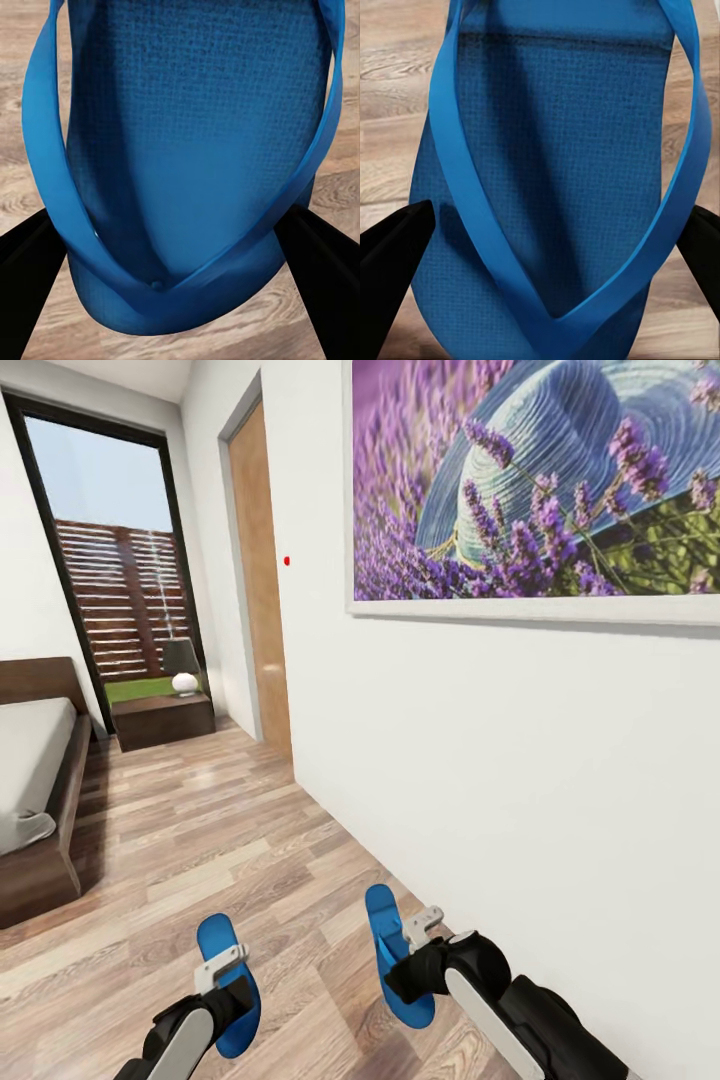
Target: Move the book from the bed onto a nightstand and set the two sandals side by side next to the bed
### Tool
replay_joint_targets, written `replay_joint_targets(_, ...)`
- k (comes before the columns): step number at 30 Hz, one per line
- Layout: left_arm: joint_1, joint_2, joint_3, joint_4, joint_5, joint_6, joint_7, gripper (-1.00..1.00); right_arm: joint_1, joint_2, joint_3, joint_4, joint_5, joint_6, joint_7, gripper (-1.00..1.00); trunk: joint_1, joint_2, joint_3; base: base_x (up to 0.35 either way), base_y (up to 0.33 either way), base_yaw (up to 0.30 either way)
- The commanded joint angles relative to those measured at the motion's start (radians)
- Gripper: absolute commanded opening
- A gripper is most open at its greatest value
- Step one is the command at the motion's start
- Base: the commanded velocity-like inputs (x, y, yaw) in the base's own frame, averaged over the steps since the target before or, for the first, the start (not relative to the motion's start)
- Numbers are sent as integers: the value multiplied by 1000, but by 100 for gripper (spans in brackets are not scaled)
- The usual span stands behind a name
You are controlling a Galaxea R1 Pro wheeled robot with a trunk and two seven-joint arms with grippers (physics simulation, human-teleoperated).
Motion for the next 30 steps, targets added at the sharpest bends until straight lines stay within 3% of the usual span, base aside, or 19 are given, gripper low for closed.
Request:
replay_joint_targets(1, -1, 1, -2, -1, 8, -1, 9, -100, -3, 1, 2, 3, -11, 3, -10, -100, -4, 7, 1, 0, 0, 1)
replay_joint_targets(4, -1, 1, -3, 0, 8, -6, 9, -100, -6, 4, 3, 13, -10, 6, -9, -100, -16, 28, 5, 0, 0, 0)
replay_joint_targets(18, -1, 4, -5, 0, 9, -11, 9, -100, -8, 7, 5, 20, -10, 9, -8, -100, -16, 28, -16, 8, 5, 0)
replay_joint_targets(30, -1, 11, -3, 0, 8, -12, 9, -100, -7, 6, 9, 17, -9, 6, -9, -100, -16, 28, -32, 216, 173, 0)
